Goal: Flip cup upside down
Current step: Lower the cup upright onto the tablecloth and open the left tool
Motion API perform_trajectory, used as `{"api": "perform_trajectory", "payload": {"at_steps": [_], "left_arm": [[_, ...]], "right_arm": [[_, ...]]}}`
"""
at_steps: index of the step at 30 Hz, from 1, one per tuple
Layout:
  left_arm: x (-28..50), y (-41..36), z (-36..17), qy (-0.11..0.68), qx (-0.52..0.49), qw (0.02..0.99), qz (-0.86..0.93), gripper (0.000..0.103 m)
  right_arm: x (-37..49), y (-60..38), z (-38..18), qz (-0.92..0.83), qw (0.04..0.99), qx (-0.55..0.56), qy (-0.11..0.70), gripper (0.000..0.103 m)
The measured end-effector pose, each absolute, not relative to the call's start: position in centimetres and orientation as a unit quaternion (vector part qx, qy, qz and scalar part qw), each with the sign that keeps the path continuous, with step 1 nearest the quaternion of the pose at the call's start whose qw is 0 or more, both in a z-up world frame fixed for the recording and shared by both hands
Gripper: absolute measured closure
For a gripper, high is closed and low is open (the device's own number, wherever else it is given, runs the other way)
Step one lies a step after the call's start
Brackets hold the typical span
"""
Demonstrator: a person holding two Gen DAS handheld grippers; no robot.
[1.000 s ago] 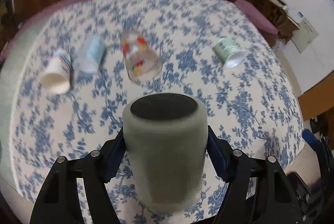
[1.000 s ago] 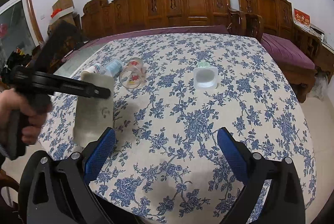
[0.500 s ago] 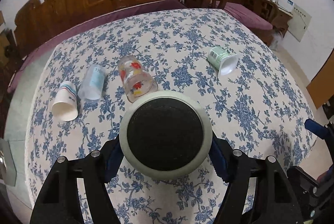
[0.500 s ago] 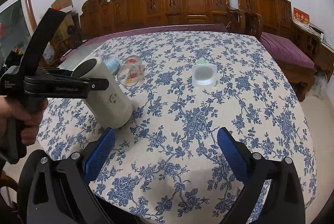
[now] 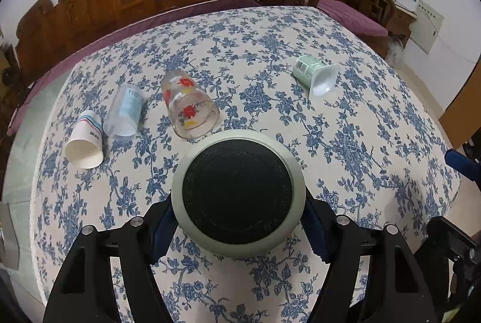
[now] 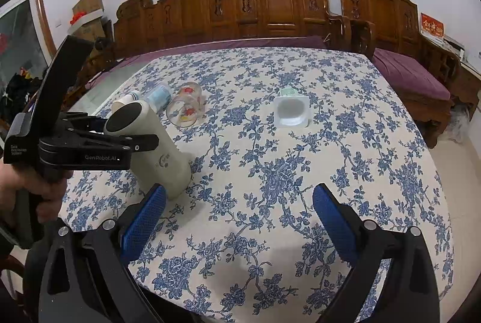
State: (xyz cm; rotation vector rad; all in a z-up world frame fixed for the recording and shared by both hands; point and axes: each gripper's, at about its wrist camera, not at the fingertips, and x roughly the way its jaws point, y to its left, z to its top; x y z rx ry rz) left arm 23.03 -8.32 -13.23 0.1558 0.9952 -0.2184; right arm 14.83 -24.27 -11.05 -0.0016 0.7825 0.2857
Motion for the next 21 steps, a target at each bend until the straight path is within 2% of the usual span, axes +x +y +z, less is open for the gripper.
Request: {"api": "perform_trajectory", "payload": {"at_steps": [1, 4, 10, 13, 21], "left_arm": [[22.9, -8.3, -13.3, 0.476, 0.078, 0.870, -0.101, 0.033], [22.3, -8.1, -13.3, 0.470, 0.092, 0.874, -0.088, 0.021], [20.3, -6.4, -13.1, 0.461, 0.074, 0.880, -0.086, 0.020], [18.8, -5.5, -12.5, 0.446, 0.065, 0.889, -0.081, 0.008], [14.3, -2.6, -10.8, 0.420, 0.040, 0.905, -0.054, 0.008]], "right_arm": [[14.8, -24.2, -11.0, 0.138, 0.915, -0.002, 0.379, 0.004], [14.7, -24.2, -10.8, 0.137, 0.916, 0.002, 0.378, 0.004], [14.4, -23.6, -10.3, 0.136, 0.919, -0.004, 0.370, 0.004], [14.2, -23.3, -9.9, 0.136, 0.920, -0.002, 0.367, 0.004], [13.6, -21.9, -9.2, 0.129, 0.923, 0.003, 0.362, 0.003]]}}
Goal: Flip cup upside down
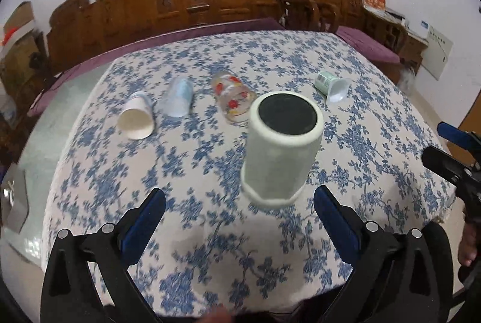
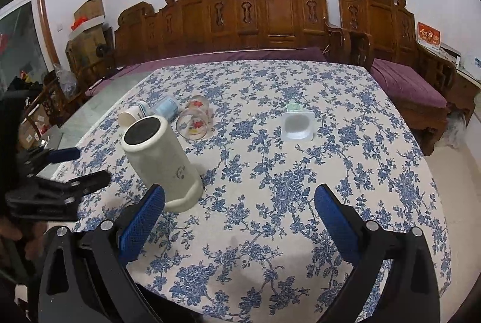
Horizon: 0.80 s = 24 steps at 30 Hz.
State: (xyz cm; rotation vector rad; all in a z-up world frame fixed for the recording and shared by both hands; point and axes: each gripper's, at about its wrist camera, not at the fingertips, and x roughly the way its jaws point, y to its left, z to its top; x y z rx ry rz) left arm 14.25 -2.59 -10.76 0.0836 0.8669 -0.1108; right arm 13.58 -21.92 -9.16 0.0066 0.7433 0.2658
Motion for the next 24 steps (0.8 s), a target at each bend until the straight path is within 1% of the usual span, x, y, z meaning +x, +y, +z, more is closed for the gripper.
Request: {"api": "perform_trajectory", "payload": {"at_steps": [4, 10, 24], "left_arm": [[12.1, -1.0, -9.7, 0.404, 0.020, 0.913, -0.051, 0.008], [9.0, 0.6, -7.6, 0.369, 0.009, 0.929, -0.037, 0.008], [2.6, 1.5, -2.6, 0.286, 0.006, 0.958, -0.022, 0.008]], "right_arm": [[13.0, -21.1, -9.3, 0.121, 0.922, 0.010, 0.369, 0.003], [11.1, -19.7, -8.3, 0.126, 0.928, 0.022, 0.351, 0.003], [3.8, -16.6, -2.6, 0.132, 0.959, 0.001, 0.251, 0.003]]}}
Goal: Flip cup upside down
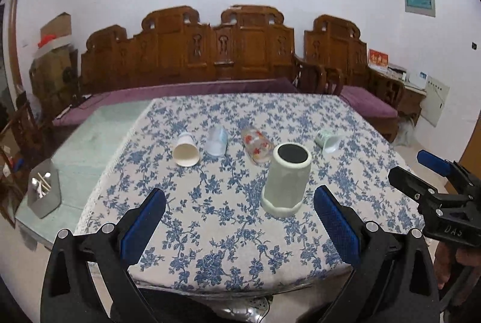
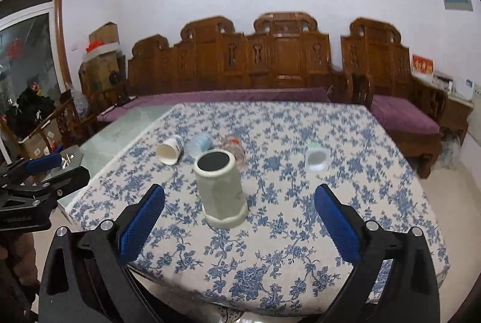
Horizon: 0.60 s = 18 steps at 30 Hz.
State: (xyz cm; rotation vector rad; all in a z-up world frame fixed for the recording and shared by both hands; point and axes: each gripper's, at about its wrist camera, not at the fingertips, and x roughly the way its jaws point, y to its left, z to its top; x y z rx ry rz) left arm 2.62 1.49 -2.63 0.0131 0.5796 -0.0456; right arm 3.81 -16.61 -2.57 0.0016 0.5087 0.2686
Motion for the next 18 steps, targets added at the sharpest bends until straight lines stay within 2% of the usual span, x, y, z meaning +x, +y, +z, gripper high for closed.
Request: {"api": "perform_trajectory", "payload": {"at_steps": [8, 18], "left_arm": [[0.0, 0.5, -0.9, 0.240, 0.014, 0.970, -0.025, 0.008], [-0.9, 0.1, -0.6, 0.226, 0.011, 0.974, -0.026, 0.008]], "right_arm": [[0.0, -17.2, -0.7, 0.118, 0.972, 0.004, 0.204, 0.003], [-0.3, -18.4, -0.4, 0.114, 0.973, 0.018, 0.199, 0.003]]}}
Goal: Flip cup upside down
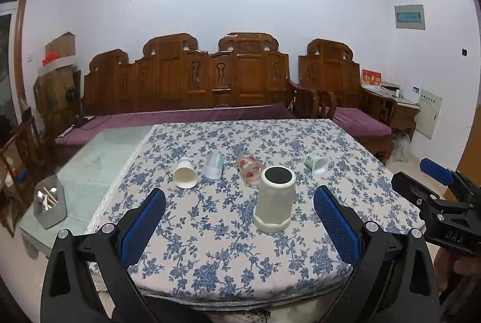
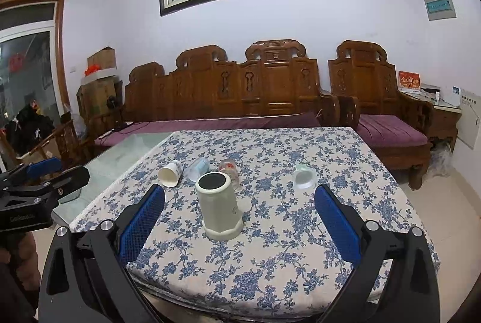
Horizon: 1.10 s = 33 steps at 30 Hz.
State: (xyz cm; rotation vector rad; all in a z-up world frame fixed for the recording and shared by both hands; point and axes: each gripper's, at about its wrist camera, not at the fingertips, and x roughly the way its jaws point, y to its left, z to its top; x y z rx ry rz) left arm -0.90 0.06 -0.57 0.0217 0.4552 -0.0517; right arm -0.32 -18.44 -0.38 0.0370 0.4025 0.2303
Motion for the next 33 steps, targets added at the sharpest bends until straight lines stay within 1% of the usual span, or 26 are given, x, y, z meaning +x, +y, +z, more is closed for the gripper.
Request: {"api": "perform_trajectory", "payload": {"at_steps": [33], "left_arm": [[-1.08, -0.02, -0.54, 0.223, 0.009, 0.975, -0.017, 0.008]], "right_arm": [[-0.12, -18.02, -0.69, 0.113, 0.973, 0.019, 0.201, 0.003]]}}
